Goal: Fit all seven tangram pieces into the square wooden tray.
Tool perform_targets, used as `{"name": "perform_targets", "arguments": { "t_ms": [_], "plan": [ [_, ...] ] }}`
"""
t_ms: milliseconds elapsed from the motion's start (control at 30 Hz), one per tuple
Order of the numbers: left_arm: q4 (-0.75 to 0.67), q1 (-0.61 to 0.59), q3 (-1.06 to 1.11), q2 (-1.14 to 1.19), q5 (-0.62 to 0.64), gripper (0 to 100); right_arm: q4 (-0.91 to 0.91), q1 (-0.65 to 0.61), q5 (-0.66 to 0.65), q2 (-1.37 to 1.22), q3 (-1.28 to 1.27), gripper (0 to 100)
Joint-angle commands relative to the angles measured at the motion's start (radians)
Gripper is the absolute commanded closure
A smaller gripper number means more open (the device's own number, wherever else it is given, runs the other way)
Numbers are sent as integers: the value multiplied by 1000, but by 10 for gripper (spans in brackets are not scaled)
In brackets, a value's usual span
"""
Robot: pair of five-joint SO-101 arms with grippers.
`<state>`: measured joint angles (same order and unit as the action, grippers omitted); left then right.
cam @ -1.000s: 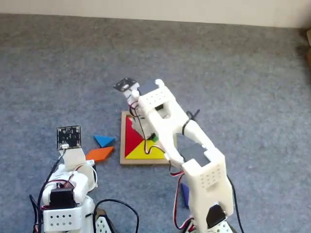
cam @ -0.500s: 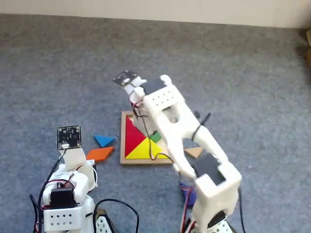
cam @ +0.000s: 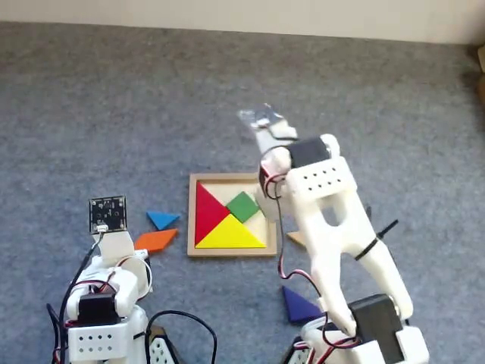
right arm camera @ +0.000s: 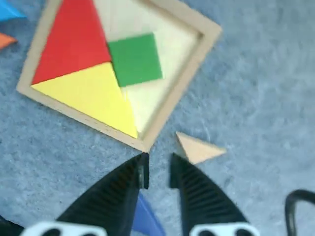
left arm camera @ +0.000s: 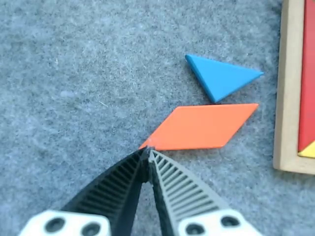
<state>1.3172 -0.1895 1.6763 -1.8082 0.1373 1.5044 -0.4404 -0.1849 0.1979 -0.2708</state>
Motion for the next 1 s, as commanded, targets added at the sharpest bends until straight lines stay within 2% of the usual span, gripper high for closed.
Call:
{"name": "perform_targets", "arguments": {
  "t_ms": [0,233,500,733,967],
  "plan": [
    [3,-7,21,-1,-8,993,-70,47,130,50,-64,779],
    [3,-7,21,-1,-8,993,-277,74,454,51,-239,770],
    [3,-7,21,-1,-8,993,-432,77,841,50,-395,767],
    [3,-7,21,-1,-8,993,-565,77,930,48,-499,767],
    [3,-7,21,-1,-8,993,-651,82,936,38,-544,767]
  ]
}}
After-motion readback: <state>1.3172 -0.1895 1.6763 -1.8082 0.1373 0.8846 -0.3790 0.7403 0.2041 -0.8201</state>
